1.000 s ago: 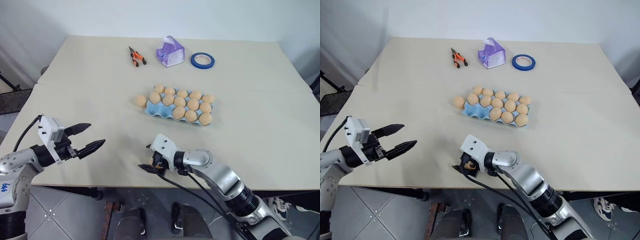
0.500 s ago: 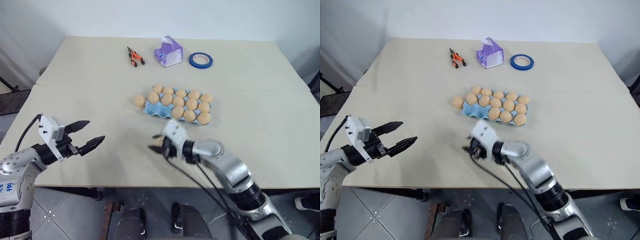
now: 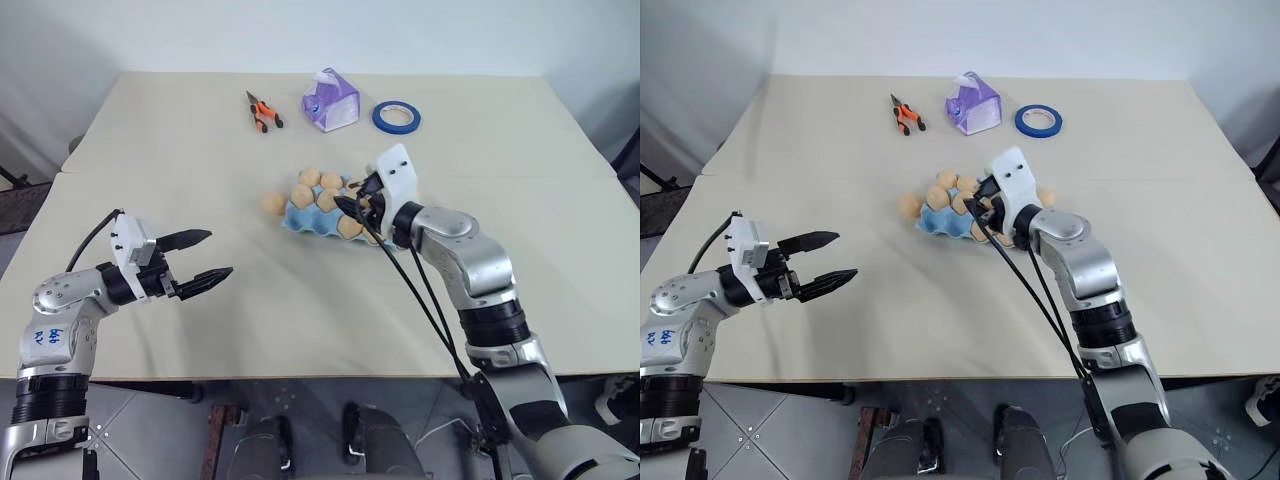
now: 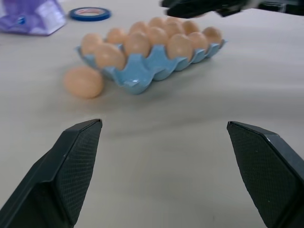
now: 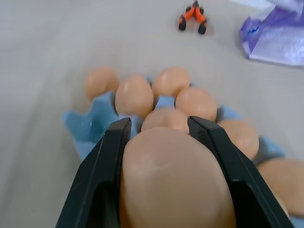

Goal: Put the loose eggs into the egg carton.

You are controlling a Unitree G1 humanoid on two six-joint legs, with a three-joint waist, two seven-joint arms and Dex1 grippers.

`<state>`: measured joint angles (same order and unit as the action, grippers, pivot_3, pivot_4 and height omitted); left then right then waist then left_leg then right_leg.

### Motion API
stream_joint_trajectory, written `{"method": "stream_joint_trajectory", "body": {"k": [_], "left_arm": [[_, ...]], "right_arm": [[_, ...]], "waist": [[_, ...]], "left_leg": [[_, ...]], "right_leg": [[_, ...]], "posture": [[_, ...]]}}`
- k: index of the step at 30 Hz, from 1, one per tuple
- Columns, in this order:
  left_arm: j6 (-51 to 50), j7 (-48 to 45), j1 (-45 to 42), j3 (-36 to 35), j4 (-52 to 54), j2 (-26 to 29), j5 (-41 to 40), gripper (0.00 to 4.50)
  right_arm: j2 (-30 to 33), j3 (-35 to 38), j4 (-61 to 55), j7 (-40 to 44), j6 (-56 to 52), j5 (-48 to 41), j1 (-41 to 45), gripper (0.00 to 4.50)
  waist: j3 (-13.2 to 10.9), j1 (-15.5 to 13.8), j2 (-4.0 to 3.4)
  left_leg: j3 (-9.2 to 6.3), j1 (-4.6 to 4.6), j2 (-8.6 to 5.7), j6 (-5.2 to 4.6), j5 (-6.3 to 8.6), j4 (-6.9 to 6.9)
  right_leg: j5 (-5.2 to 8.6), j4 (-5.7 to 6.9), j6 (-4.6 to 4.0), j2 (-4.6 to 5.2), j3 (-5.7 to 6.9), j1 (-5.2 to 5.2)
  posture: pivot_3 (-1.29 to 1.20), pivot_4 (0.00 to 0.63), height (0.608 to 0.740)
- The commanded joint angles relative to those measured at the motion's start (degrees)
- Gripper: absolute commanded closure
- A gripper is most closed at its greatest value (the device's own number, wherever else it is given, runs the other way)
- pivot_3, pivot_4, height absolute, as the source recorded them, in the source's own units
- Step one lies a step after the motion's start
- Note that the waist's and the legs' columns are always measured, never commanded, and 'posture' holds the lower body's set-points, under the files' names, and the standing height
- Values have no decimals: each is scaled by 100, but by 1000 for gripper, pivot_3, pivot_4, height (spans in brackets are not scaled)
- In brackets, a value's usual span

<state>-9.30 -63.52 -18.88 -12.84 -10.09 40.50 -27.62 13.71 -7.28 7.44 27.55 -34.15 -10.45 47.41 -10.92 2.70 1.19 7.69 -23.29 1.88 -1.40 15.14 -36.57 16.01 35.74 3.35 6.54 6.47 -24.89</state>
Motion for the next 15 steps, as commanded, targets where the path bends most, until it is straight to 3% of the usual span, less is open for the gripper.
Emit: {"method": "stream_joint_trajectory", "body": {"k": [1,15], "left_arm": [[123,-142,-62,-6,-21,-14,-26,0],[192,52,147,-142,189,-23,-24,0]], "right_arm": [[-179,-108,368,44,502,154,258,2934],[-795,-443,1975,136,1582,665,763,2934]], "waist": [[0,23,0],[0,57,0]], "left_leg": [[1,0,0,-1,0,0],[19,0,0,3,-6,-4]], "right_leg": [[-1,1,1,0,-2,-1],[-2,22,3,0,-28,-20]], "posture": [[0,150,740],[0,150,740]]}}
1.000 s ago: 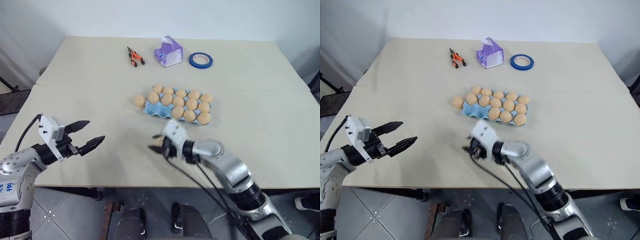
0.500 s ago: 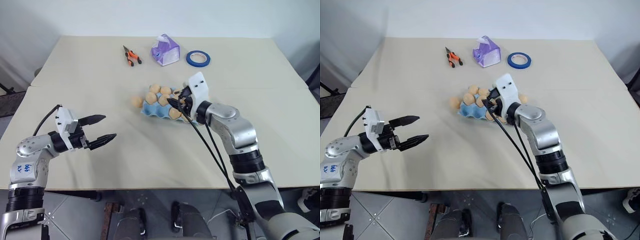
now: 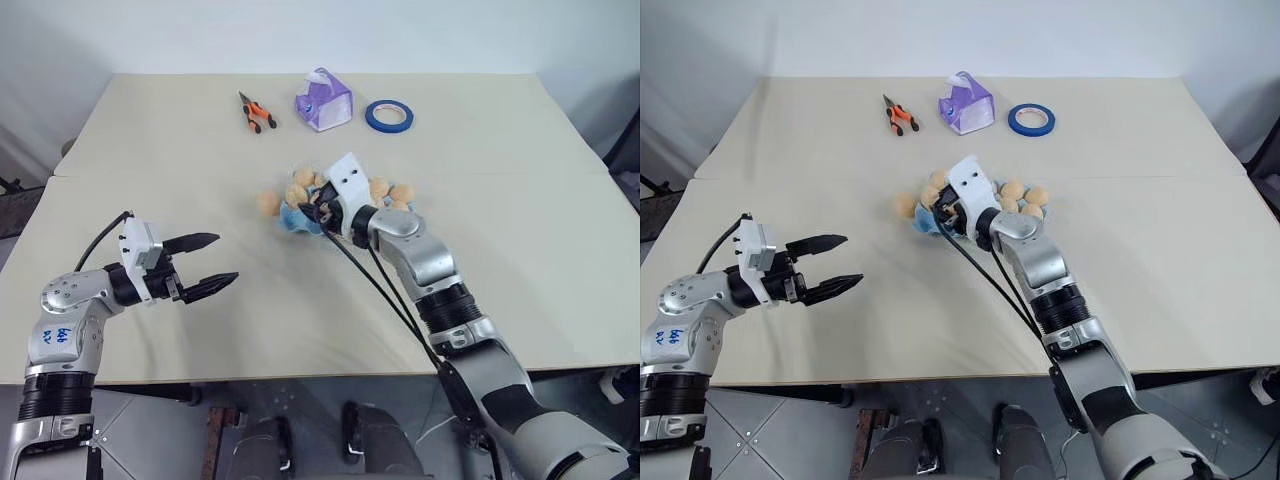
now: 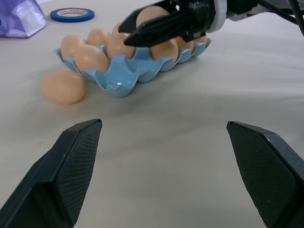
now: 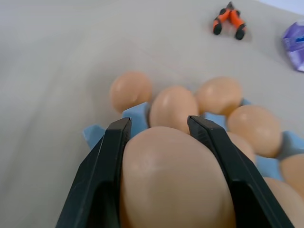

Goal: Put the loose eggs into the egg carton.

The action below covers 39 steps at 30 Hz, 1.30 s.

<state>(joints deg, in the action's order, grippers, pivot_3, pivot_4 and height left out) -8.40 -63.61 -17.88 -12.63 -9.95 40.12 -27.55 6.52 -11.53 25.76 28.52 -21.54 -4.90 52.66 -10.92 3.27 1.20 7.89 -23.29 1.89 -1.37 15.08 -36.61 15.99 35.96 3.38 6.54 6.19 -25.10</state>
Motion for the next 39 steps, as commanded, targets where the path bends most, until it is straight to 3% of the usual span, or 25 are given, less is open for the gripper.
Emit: {"method": "stream_joint_trajectory", "body": {"k": [1,2,10,11,18,24,30,39], "left_arm": [[97,87,79,-175,210,13,-41,0],[94,106,101,-182,234,13,-50,0],[83,238,207,-208,375,-9,-92,0],[84,260,193,-204,377,-22,-96,0],[175,547,7,-223,285,-170,-8,0],[377,1176,-21,-554,105,-248,105,0],[551,1648,158,-875,-183,-171,296,0],[690,1657,62,-934,-441,-123,348,0]], "right_arm": [[-87,-25,246,31,387,164,267,2934],[-97,-24,319,29,438,203,288,2934],[-94,72,194,71,447,282,330,112],[-60,88,27,92,378,261,304,16],[406,360,-1472,447,-276,-66,-94,16],[1489,896,-3123,1272,-944,-871,-1185,16],[2559,1354,-3495,1823,-516,-992,-2204,16],[3491,1925,-3913,2459,-534,-1495,-3218,16]], "waist": [[0,-1,0],[0,-2,0],[0,3,0],[0,2,0],[1,-20,1],[2,-146,3],[2,-161,3],[1,-169,5]], "left_leg": [[2,0,0,-1,0,0],[3,0,0,-1,0,0],[6,0,2,0,0,0],[6,0,2,0,0,0],[7,-1,3,0,1,0],[9,-2,0,-11,8,0],[27,8,1,-14,10,-2],[33,10,10,-37,35,-44]], "right_leg": [[0,0,0,0,-2,-2],[0,1,0,0,-3,-2],[0,3,0,0,-8,-7],[0,3,0,0,-8,-7],[0,3,0,1,-10,-9],[-6,-6,11,3,-9,-6],[-6,-16,11,2,-8,-9],[-12,-8,5,3,-14,-5]], "posture": [[0,150,740],[0,150,740],[0,150,740],[0,150,740],[0,150,740],[0,150,740],[0,150,740],[0,150,740]]}}
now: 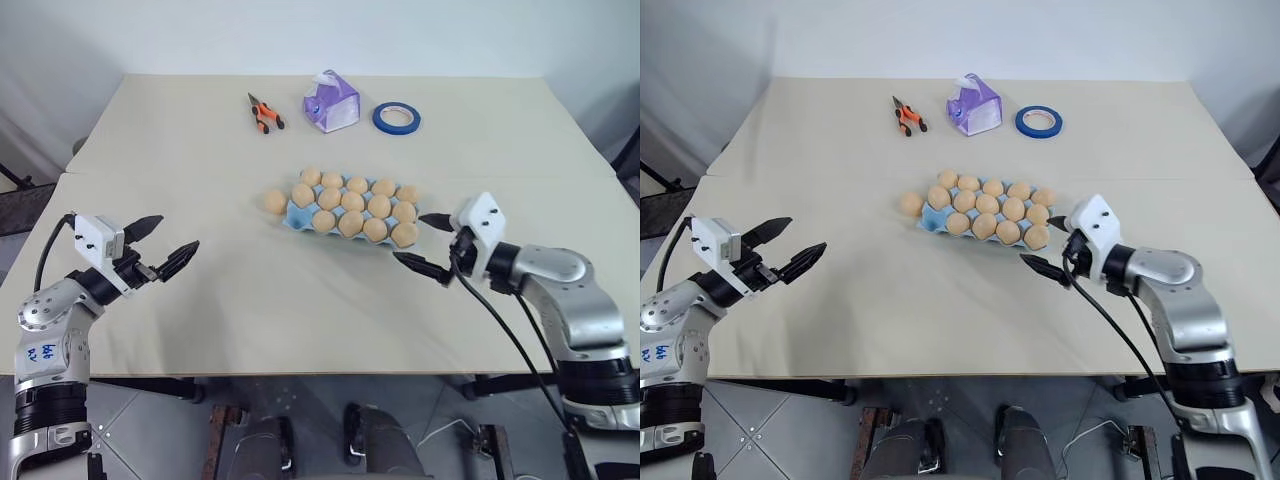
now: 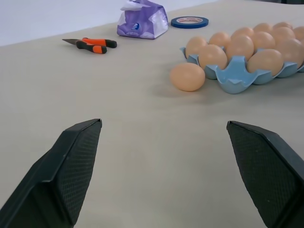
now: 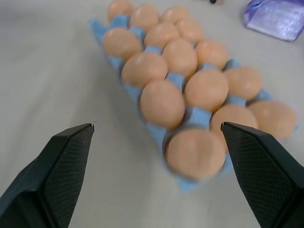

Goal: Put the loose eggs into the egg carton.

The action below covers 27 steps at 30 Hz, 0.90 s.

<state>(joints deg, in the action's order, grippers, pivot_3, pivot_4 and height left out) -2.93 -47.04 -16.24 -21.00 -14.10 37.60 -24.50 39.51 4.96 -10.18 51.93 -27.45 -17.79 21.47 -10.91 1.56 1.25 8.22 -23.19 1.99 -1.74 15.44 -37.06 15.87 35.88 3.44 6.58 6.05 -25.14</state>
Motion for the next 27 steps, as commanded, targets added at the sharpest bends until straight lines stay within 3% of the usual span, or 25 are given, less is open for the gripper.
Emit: {"method": "stream_joint_trajectory", "body": {"k": [1,5,9,12,16,21,27], "left_arm": [[151,-9,-195,-56,-97,127,58,0],[215,-160,-703,222,-479,52,151,0],[338,-399,-1850,782,-1530,-201,476,0],[487,-267,-3171,1321,-3041,-669,1036,0],[815,-79,-4231,1582,-4619,-1109,1505,0],[1155,255,-4866,1697,-5587,-1441,1866,0],[1266,726,-5167,1676,-6000,-1685,2143,0]], "right_arm": [[258,360,-368,119,36,-244,-189,16],[376,670,-606,1,-166,-482,-401,16],[372,778,-750,-216,-250,-527,-511,16],[212,764,-969,-509,-329,-530,-564,16],[62,825,-1278,-867,-412,-525,-735,16],[-8,950,-1653,-1226,-535,-550,-1073,16],[-52,1063,-1964,-1566,-654,-615,-1305,16]], "waist": [[0,-4,0],[0,-30,1],[0,-129,2],[0,-145,3],[-10,-286,20],[-11,-207,24],[-14,-193,29]], "left_leg": [[0,0,0,16,9,-1],[0,0,2,18,7,-8],[2,0,1,15,5,-15],[12,-2,-3,8,4,-15],[24,-21,-18,-49,-3,-37],[50,-26,-20,-60,8,-36],[52,-49,-23,-66,12,-56]], "right_leg": [[-3,0,-1,0,-2,0],[-9,1,-3,0,-1,2],[-18,-2,0,-1,10,5],[-25,-8,10,-2,16,3],[-39,-14,34,-11,31,-4],[-55,-35,63,-3,28,-1],[-57,-37,71,-8,48,-9]], "posture": [[0,150,740],[0,150,740],[0,150,740],[0,150,740],[0,150,740],[0,150,740],[0,150,740]]}}
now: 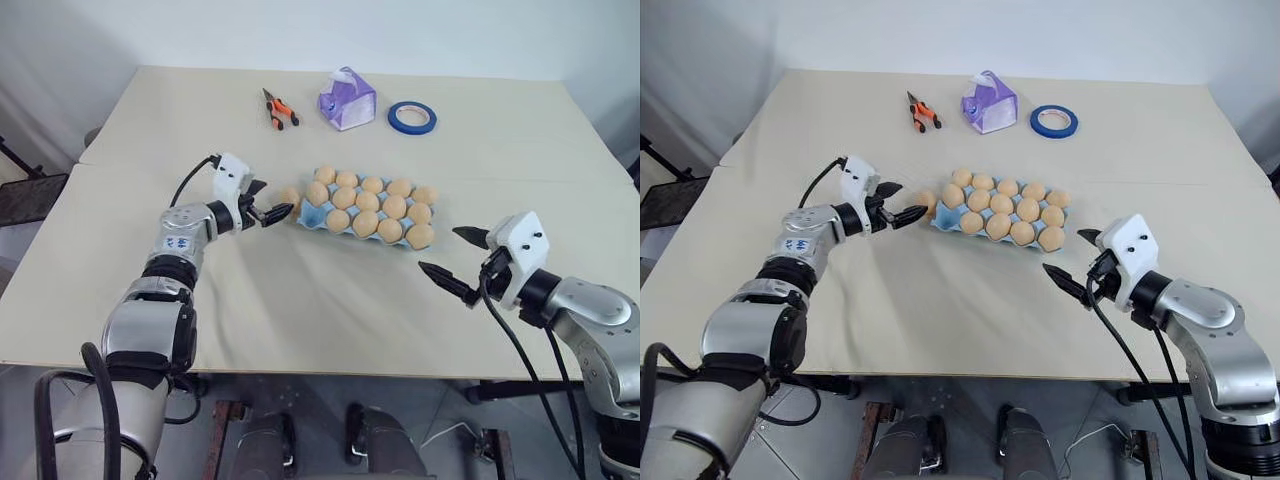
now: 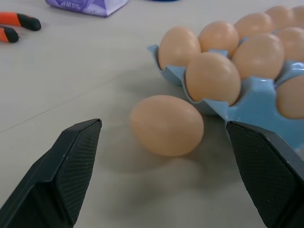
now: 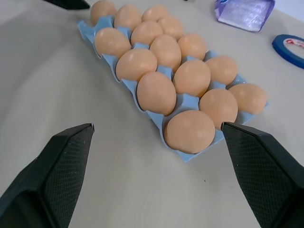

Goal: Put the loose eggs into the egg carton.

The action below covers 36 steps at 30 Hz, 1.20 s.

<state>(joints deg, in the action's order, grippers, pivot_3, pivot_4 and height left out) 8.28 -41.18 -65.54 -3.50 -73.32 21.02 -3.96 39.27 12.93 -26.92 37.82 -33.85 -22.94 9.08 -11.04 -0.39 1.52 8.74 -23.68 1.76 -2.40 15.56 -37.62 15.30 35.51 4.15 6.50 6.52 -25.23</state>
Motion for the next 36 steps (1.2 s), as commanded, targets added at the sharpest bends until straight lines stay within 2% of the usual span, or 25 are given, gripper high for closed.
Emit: {"method": "stream_joint_trajectory", "body": {"k": [1,4,18,30,33,36], "left_arm": [[154,198,-269,-78,-108,-79,114,0],[190,423,-350,-60,-187,-183,222,0],[-313,1539,-501,-158,-372,-415,511,0],[-566,1806,-557,-211,-408,-567,643,0],[-603,1838,-583,-256,-419,-607,653,637],[-651,1833,-588,-320,-418,-618,660,1641]], "right_arm": [[-26,280,-317,-196,-23,-99,-102,16],[-21,298,-396,-298,-51,-109,-187,16],[-36,344,-502,-620,-51,-97,-317,16],[-20,330,-454,-713,-15,-79,-293,16],[-4,356,-430,-743,-23,-60,-286,0],[2,389,-439,-772,-41,-63,-290,0]], "waist": [[-3,2,4],[-3,3,5],[-4,26,6],[-4,27,7],[-4,27,7],[-4,28,7]], "left_leg": [[0,-1,0,-2,1,-5],[-1,0,-1,-32,19,-15],[-2,1,0,-35,20,-34],[-2,1,-1,-34,19,-41],[-2,1,-1,-33,19,-42],[-2,1,-1,-32,18,-43]], "right_leg": [[0,0,1,0,0,0],[-1,-10,3,6,-2,1],[-3,9,3,14,-6,1],[-3,13,4,10,-6,2],[-3,15,4,10,-6,2],[-3,16,4,10,-6,2]], "posture": [[0,150,740],[0,150,740],[0,150,740],[0,150,740],[0,150,740],[0,150,740]]}}
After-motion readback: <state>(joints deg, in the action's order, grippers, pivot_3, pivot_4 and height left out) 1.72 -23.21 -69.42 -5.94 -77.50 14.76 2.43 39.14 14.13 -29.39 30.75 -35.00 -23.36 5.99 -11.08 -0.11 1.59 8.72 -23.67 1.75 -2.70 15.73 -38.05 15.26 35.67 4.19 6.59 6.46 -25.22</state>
